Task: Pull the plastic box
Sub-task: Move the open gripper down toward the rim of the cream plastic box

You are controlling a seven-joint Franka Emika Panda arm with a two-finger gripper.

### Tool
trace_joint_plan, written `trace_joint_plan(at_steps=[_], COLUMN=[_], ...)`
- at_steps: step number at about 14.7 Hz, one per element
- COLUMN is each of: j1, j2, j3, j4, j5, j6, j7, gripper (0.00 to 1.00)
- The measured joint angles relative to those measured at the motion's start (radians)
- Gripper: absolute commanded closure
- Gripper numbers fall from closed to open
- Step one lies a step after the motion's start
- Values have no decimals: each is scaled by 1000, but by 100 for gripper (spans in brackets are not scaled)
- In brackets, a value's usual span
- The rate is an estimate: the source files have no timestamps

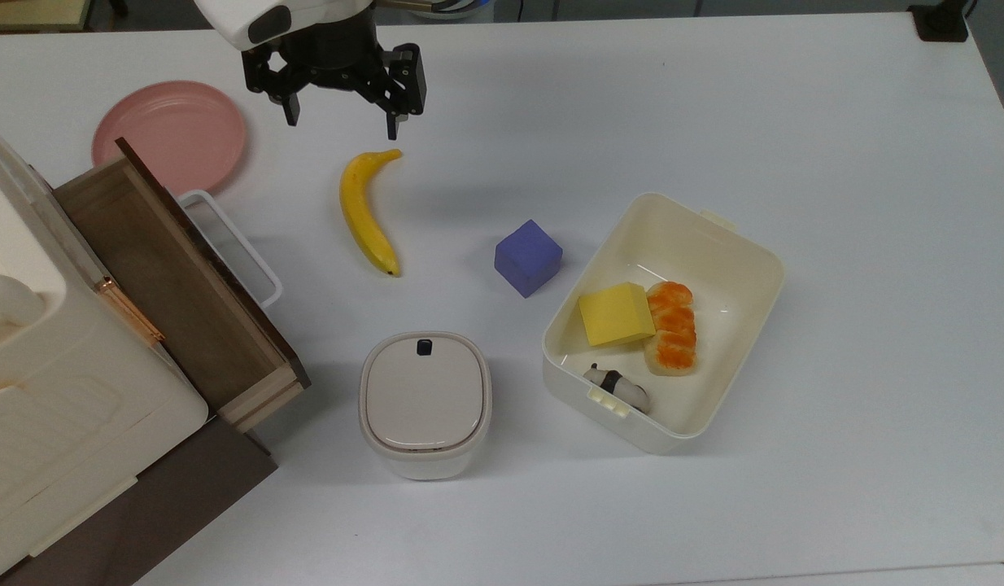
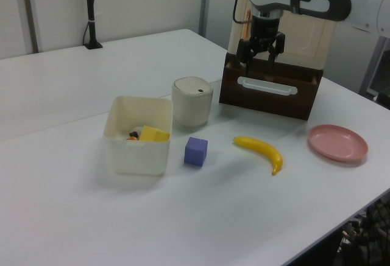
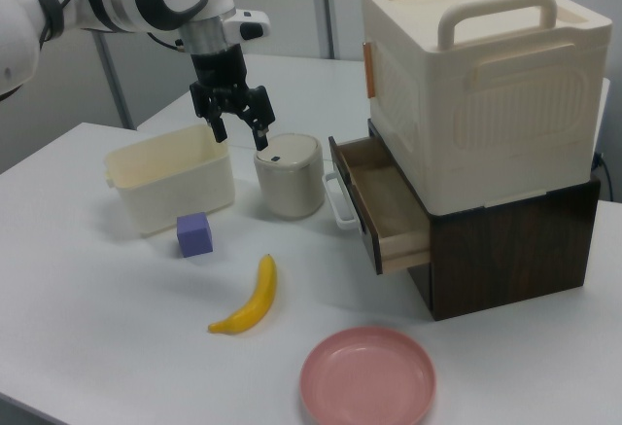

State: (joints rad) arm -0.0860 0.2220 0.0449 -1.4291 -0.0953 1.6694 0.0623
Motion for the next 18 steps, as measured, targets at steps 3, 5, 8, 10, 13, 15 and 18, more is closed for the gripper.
trace_joint_plan(at_steps=[3,5,8,10,13,15,18], j1=[4,4,1,0,1,5,10], j2=[-7,-15,-16,-16,-14,-5,-4], j3=[13,13,10,9,10,12,14], j4=[5,5,5,5,2,0,-2], j5=[4,4,4,4,4,4,4], j6=[-10,-12,-12,-12,-12,-12,-12], j7=[0,0,-3,-11,-14,-15,-99], gripper=[0,0,0,0,0,0,0])
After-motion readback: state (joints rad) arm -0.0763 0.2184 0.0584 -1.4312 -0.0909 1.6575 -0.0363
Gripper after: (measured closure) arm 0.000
